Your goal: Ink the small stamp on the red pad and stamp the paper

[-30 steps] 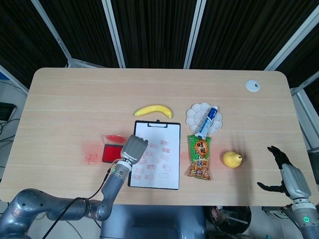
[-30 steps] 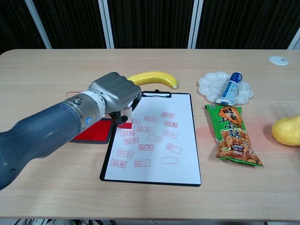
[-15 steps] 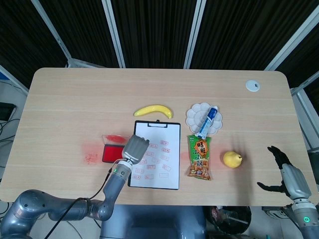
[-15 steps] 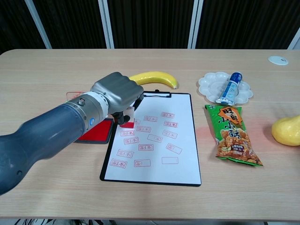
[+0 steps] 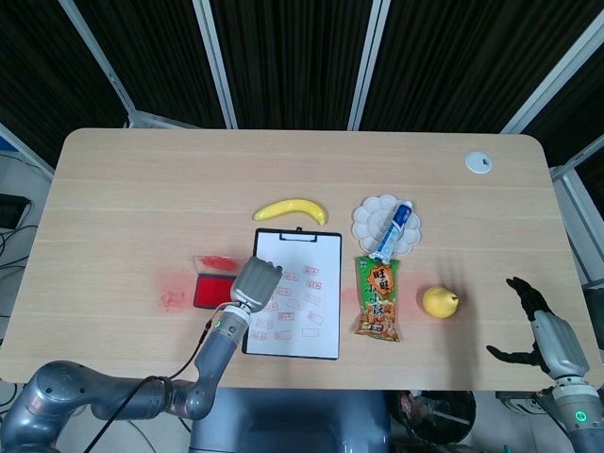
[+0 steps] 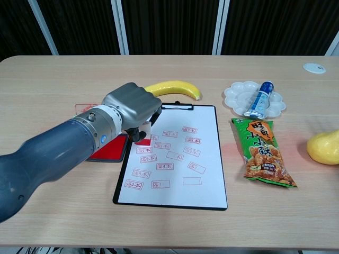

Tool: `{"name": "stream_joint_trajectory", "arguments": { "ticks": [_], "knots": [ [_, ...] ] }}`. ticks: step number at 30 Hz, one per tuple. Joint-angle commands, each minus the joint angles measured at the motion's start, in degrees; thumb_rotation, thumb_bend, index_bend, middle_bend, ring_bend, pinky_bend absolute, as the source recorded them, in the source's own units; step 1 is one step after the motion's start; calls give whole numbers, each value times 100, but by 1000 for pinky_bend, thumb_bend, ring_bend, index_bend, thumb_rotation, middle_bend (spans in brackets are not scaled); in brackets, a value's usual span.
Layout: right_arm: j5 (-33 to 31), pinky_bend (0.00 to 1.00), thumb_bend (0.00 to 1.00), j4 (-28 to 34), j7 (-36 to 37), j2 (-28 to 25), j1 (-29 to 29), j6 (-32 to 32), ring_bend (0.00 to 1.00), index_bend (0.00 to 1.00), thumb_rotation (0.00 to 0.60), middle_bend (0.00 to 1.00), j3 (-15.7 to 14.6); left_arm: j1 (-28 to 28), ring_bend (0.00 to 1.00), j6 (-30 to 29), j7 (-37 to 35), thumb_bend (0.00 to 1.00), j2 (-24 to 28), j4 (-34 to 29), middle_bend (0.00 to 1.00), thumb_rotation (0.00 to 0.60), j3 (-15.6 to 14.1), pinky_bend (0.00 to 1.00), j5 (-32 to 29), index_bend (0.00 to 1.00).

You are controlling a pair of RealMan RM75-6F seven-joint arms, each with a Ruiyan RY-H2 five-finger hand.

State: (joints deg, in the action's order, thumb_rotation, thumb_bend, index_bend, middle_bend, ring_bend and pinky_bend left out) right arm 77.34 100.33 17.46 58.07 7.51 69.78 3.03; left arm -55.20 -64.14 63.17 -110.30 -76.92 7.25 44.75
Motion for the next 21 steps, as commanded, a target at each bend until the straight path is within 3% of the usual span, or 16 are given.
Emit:
{"name": "stream_joint_trajectory", "arguments": {
  "ticks": [1, 21],
  "knots": [
    [0, 220, 50, 0, 2, 1, 1, -3, 0, 96, 600, 0, 0, 3, 894, 6, 2, 608, -6, 9, 763, 600, 4, 1000, 3, 722],
    [-10, 219, 50, 6, 14, -6, 3, -15, 0, 98, 600, 0, 2, 30, 894, 92, 5, 608, -94, 165, 763, 600, 6, 1000, 63, 722]
  ]
}}
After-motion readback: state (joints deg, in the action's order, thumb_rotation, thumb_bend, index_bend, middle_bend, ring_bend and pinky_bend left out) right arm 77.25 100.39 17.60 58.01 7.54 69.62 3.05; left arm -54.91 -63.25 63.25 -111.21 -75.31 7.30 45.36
